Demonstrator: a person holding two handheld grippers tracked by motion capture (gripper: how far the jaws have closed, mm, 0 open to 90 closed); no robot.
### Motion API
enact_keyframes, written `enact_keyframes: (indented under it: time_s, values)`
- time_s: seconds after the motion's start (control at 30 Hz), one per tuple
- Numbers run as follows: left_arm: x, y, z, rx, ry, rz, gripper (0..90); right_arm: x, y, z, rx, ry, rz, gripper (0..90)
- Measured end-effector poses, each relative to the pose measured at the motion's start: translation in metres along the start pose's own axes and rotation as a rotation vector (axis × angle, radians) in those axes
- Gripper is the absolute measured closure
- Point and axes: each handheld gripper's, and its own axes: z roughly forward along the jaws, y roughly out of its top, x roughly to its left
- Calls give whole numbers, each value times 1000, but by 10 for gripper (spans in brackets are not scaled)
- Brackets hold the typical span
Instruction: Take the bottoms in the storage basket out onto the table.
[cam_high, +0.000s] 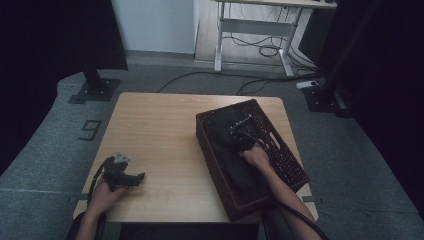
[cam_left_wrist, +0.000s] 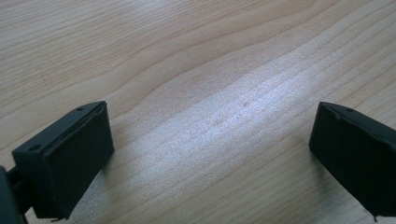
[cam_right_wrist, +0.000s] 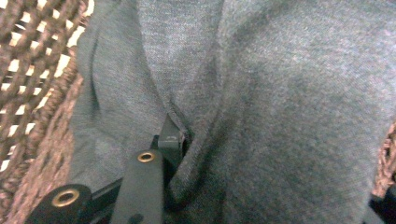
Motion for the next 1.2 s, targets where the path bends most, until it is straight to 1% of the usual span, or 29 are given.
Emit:
enact_keyframes:
  time_s: [0.07,0.37,0.5,0.57,0.63,0.7,0.93,0.97,1.0,1.2]
  values:
    - [0,0,0,0,0,0,0,0,-1,-6,-26,-4,2,627]
    - [0,0,0,0,0,0,0,-2,-6,-25,-110,-17,4,631]
    - [0,0,0,0,0,0,0,-3,-8,-31,-130,-21,8,632]
    - [0,0,0,1,0,1,0,-5,-9,-38,-162,-25,13,634]
    - [0,0,0,2,0,2,0,-6,-9,-41,-171,-24,15,634]
    - [0,0,0,2,0,2,0,-8,-10,-50,-200,-26,35,636]
    - [0,0,0,2,0,1,0,-13,-11,-71,-262,-41,56,636]
    - [0,0,0,2,0,1,0,-13,-11,-71,-262,-41,56,636]
    - [0,0,0,2,0,2,0,-14,-11,-77,-274,-48,54,636]
    - [0,0,0,0,0,0,0,-14,-11,-93,-309,-68,41,637]
